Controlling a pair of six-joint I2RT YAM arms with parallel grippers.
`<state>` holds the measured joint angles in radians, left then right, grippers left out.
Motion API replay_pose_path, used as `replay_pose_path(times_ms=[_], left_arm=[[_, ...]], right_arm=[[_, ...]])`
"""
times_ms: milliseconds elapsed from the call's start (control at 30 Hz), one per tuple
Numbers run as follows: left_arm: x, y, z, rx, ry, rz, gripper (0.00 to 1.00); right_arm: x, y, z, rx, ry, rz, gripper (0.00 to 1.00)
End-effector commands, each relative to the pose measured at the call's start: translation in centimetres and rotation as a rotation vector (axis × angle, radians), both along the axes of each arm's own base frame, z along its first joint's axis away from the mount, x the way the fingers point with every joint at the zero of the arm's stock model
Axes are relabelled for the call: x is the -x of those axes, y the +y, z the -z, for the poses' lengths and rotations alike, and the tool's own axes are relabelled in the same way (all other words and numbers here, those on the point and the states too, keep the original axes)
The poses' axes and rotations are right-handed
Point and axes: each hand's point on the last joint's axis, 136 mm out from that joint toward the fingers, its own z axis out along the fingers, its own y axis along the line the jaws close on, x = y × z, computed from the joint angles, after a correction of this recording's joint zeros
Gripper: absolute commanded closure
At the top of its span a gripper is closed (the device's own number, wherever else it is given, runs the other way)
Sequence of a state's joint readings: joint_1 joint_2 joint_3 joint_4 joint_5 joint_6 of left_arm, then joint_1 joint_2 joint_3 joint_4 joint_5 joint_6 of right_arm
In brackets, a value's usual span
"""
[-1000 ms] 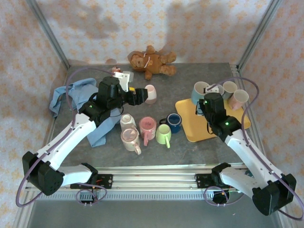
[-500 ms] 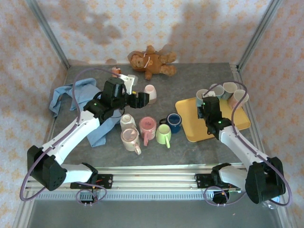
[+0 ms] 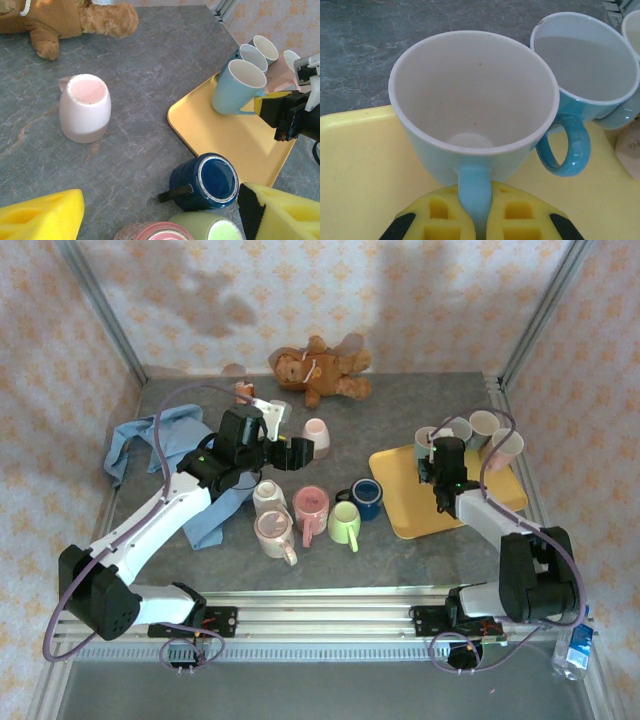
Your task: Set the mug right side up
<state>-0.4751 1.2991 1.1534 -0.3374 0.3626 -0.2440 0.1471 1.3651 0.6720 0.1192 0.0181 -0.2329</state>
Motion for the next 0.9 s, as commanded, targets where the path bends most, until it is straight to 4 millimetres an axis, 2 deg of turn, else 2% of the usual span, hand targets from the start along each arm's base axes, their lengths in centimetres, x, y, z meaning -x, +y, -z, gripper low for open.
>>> replay_pose_path(times_ms=[0,267,500,667,767,867], left_arm=[[0.2,0.6,0.7,-0.035,0.009,0.003,0.19],[-0.2,1.3,1.6,-0.072,0.016,-0.034,0.19],[-0.7,2.1,2.3,-0.098,0.053,-0.095,0.19],[-0.8,2.1,2.5,-0.087,0.062,-0.111,0.2],[-0.7,2.3,2.5,-0.093,0.071,-0.122,0.21],[-0.8,3.3,2.5,-0.12,0.094,-0.177,0.22]], right_arm=[[-2.3,0.0,-2.9,-0.005,-0.142,-0.012,1.0],[-3.0,0.3,-1.4,-0.01,-0.108,-0.033,0.98],[-2.4,0.2,-1.2,-0.011,-0.092,-0.033,0.7],[-1.7,0.1,-1.1,-0.014,-0.081,-0.026,0.63],[-1.3,0.2,-1.8,-0.034,-0.088,-0.023,0.62],[-0.5,0.3,-3.4,-0.067,-0.101,-0.019,0.59]])
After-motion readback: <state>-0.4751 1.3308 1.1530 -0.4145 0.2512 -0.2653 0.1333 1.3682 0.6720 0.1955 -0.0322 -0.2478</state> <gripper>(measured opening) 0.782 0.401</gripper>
